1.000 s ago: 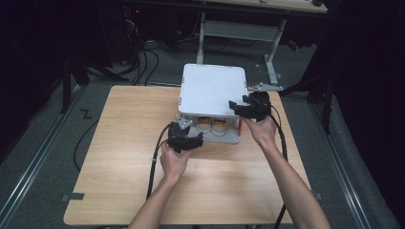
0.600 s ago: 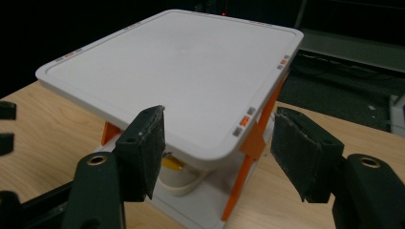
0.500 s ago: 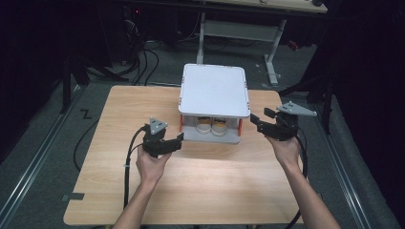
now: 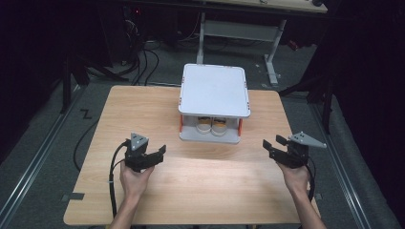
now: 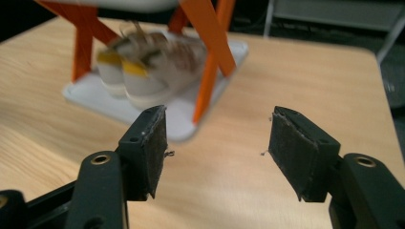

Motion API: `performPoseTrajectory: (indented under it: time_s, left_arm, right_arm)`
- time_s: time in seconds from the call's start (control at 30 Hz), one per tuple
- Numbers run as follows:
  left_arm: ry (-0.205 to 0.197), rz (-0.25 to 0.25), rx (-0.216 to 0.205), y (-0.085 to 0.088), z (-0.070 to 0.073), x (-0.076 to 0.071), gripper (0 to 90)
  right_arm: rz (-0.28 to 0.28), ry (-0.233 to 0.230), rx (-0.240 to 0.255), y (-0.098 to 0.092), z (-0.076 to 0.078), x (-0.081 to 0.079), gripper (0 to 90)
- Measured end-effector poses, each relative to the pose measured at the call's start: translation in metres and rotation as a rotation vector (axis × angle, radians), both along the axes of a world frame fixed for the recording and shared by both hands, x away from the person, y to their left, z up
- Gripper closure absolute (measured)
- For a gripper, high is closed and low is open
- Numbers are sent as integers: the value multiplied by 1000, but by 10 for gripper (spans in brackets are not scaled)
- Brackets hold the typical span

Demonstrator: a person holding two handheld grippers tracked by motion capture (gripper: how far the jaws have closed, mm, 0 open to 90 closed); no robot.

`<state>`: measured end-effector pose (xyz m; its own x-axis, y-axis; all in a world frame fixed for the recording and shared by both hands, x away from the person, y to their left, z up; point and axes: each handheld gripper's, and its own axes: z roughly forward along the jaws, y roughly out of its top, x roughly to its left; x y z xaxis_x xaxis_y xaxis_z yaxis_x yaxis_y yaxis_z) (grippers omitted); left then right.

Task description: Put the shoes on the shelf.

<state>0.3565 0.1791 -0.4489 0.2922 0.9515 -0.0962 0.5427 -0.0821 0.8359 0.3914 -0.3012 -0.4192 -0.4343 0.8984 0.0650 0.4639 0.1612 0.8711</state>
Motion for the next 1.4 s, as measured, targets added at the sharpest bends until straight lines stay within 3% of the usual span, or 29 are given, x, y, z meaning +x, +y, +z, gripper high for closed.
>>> performPoseTrajectory:
  time_s: [0.2,0.47,0.8,1.0,1.4]
  left_arm:
    - [36,21,25,9,-17,-3,280]
    - [66,40,55,13,-37,-3,276]
    - [95,64,92,15,-49,-1,271]
    - [119,55,148,9,-57,1,267]
    - [133,50,137,9,-57,2,251]
  right_arm:
    - [-42,85,-9,-14,-40,-8,388]
    - [-73,127,-58,-18,-62,-12,386]
    - [-83,164,-122,-16,-78,-13,375]
    - [-71,186,-170,-11,-82,-9,355]
    - [-65,188,-174,-8,-82,-7,341]
